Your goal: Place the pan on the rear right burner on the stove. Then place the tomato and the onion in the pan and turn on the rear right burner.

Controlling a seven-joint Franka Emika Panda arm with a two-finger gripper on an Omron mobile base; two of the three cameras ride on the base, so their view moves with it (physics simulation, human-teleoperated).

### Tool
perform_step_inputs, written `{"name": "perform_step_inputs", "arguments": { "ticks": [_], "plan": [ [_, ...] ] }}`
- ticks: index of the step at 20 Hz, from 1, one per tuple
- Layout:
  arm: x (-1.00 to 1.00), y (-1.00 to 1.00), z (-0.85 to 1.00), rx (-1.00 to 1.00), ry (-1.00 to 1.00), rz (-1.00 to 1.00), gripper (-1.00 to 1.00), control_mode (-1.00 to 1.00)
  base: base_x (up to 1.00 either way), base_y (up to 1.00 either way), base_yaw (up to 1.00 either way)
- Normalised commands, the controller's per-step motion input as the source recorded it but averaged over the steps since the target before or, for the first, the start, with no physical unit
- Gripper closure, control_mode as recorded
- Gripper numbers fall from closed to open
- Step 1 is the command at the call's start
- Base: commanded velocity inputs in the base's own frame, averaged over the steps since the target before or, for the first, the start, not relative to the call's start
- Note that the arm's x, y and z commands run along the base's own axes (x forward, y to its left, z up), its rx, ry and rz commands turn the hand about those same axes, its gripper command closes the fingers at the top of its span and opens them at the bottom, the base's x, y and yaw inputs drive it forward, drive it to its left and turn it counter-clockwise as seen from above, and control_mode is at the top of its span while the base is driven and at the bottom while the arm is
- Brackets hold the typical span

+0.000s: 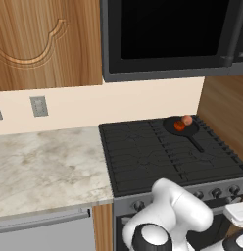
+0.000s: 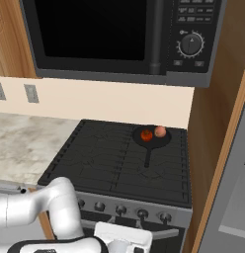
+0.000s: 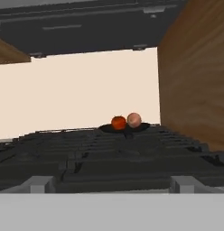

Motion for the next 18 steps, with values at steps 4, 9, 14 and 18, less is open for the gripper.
{"name": "perform_step_inputs", "arguments": {
  "ticks": [4, 9, 14, 18],
  "plan": [
    [0.09, 0.06, 0.00, -0.20, 0.00, -0.12, -1.00, -1.00, 0.00, 0.00, 0.00],
    [0.09, 0.09, -0.03, -0.08, 0.00, -0.10, -1.00, -1.00, 0.00, 0.00, 0.00],
    [0.20, 0.20, -0.12, -0.03, 0.00, -0.08, -1.00, -1.00, 0.00, 0.00, 0.00],
    [0.10, 0.04, -0.23, 0.00, 0.00, -0.02, -1.00, -1.00, 0.00, 0.00, 0.00]
  ]
}}
